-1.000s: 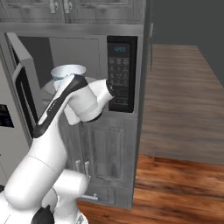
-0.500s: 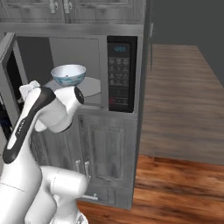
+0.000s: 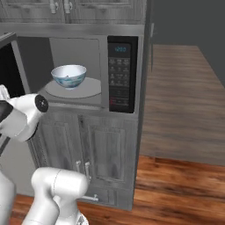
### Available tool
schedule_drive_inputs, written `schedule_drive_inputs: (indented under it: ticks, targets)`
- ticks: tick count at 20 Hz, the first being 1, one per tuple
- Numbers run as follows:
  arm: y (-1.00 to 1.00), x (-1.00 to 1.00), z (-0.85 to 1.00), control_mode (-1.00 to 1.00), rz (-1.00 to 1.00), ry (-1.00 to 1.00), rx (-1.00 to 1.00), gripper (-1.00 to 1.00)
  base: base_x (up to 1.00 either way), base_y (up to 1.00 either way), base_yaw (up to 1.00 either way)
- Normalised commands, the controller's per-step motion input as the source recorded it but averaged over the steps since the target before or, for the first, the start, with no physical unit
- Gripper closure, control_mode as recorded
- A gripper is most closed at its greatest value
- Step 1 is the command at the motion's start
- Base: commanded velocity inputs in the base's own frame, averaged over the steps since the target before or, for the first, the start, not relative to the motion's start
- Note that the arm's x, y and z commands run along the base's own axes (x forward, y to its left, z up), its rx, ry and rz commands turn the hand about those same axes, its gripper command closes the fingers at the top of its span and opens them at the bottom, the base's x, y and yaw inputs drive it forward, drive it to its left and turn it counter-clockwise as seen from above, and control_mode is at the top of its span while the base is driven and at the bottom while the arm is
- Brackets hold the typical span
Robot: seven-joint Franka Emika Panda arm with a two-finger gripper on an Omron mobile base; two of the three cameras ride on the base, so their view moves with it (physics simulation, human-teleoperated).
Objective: The microwave is finished heating the shrimp and garlic. Take the bowl containing the food and place it on the dining counter.
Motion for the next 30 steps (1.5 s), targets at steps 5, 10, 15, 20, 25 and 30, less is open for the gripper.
schedule_drive_inputs:
  ticks: [5, 10, 15, 20, 25, 30]
  targets:
    - [0.41, 0.02, 0.0, -1.0, -0.07, 0.01, -0.11, -1.0, 0.0, 0.0, 0.0]
    - [-0.9, 0.47, 0.24, -1.0, -0.14, -0.1, 0.0, -1.0, 0.0, 0.0, 0.0]
    - [-1.0, 0.74, 0.39, -1.0, -0.21, -0.18, -0.06, -1.0, 0.0, 0.0, 0.0]
    - [-1.0, 0.78, 0.37, -1.0, -0.23, -0.11, -0.16, -1.0, 0.0, 0.0, 0.0]
    - [-1.0, 0.7, 0.21, -1.0, -0.22, 0.0, -0.27, -1.0, 0.0, 0.0, 0.0]
    - [-0.4, 0.13, 0.02, -1.0, -0.07, -0.03, -0.17, -1.0, 0.0, 0.0, 0.0]
